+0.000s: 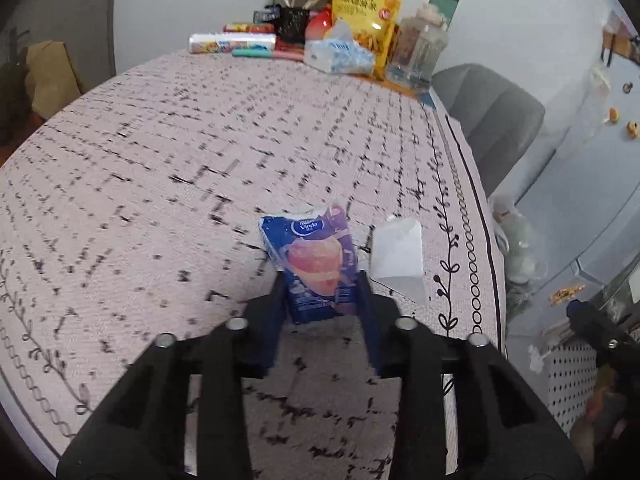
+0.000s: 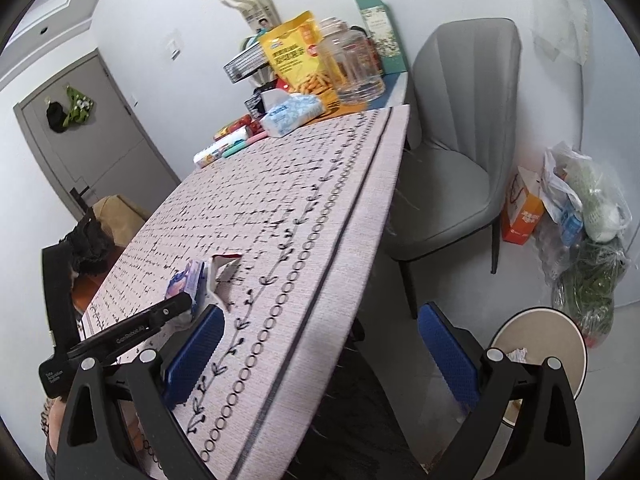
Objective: Collect trash
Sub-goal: 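Close the left gripper on the blue tissue pack, then close the right gripper on the small white paper strip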
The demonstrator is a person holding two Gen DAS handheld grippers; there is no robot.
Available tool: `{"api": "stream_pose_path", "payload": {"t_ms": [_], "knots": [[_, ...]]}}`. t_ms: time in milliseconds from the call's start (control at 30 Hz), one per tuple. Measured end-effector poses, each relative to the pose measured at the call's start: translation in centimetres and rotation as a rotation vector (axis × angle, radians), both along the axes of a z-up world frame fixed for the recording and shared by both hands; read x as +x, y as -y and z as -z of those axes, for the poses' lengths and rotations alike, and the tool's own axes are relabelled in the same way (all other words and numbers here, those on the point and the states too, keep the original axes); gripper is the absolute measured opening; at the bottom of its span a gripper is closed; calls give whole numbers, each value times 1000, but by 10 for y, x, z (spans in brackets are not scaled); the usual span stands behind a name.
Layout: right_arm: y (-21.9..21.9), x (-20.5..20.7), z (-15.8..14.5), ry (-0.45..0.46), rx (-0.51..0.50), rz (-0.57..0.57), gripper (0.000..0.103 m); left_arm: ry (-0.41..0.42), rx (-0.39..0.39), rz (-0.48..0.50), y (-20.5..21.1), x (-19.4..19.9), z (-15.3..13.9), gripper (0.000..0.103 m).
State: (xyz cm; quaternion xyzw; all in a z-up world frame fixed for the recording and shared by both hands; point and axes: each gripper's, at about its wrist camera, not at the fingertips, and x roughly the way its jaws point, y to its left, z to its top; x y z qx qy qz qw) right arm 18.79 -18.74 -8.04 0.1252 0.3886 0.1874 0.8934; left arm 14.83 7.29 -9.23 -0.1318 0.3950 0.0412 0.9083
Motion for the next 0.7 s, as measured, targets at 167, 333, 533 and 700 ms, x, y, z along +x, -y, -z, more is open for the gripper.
{"api": "stream_pose_path", "payload": {"t_ms": [167, 333, 533, 700], "knots": [[-31, 4, -2, 6, -27, -68, 95, 24, -30, -32, -24, -15, -4, 20], [-70, 9, -2, -4, -42, -145, 88, 72, -81, -72, -51, -33, -10, 14], [-109, 16, -2, -19, -56, -218, 74, 120, -120, -124, -80, -50, -15, 14], [-129, 25, 2, -38, -63, -233, 66, 131, -140, -145, -95, -53, -13, 14]]}}
